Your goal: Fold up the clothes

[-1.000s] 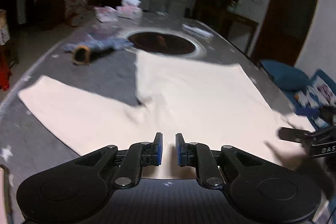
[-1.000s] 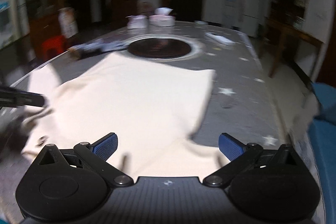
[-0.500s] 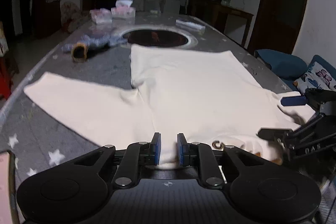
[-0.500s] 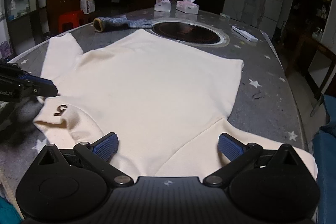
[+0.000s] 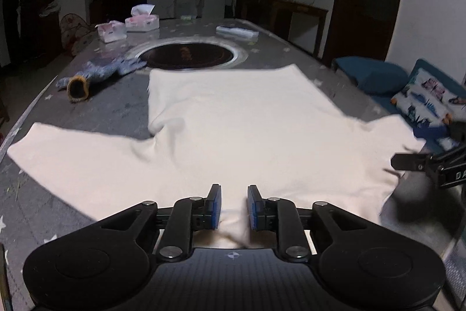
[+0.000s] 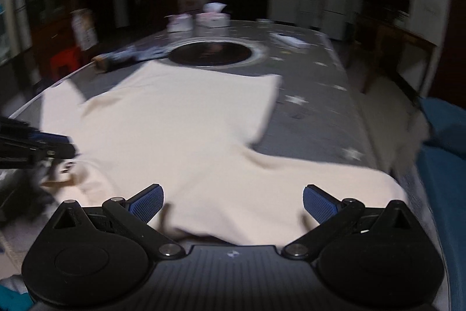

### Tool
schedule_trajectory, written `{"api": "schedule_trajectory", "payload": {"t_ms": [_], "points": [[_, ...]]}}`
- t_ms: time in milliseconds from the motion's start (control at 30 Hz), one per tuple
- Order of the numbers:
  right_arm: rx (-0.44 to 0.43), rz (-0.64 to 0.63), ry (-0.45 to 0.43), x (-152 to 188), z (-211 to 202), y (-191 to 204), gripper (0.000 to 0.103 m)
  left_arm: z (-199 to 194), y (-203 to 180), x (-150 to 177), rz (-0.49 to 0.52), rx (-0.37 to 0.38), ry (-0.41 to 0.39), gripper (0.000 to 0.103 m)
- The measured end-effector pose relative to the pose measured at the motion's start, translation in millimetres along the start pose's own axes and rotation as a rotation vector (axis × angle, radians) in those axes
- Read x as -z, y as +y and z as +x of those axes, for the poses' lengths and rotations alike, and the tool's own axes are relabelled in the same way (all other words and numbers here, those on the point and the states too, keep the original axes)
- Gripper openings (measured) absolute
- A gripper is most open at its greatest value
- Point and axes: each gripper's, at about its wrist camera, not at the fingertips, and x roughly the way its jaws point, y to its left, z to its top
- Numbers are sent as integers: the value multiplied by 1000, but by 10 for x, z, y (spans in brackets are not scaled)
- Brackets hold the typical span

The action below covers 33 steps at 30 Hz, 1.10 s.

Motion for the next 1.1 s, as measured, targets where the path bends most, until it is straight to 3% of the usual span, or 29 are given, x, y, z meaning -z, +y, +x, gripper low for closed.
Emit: {"api": "schedule_trajectory", "payload": {"t_ms": [67, 400, 733, 933, 1100], "points": [[36, 59, -1, 56, -39, -179, 102, -8, -37, -54, 2, 14, -14, 39], [175, 370, -22, 295, -165, -1015, 85, 130, -305, -131, 51, 74, -1, 39], [97, 630, 0, 539, -37, -1589, 77, 214, -409, -88, 82, 86, 27, 41], [71, 684, -2, 531, 85, -1676, 75, 230, -422, -78, 87, 88, 36, 44], [98, 652, -23, 479, 66, -1615, 70, 275, -391, -50, 78, 81, 59, 45]]}}
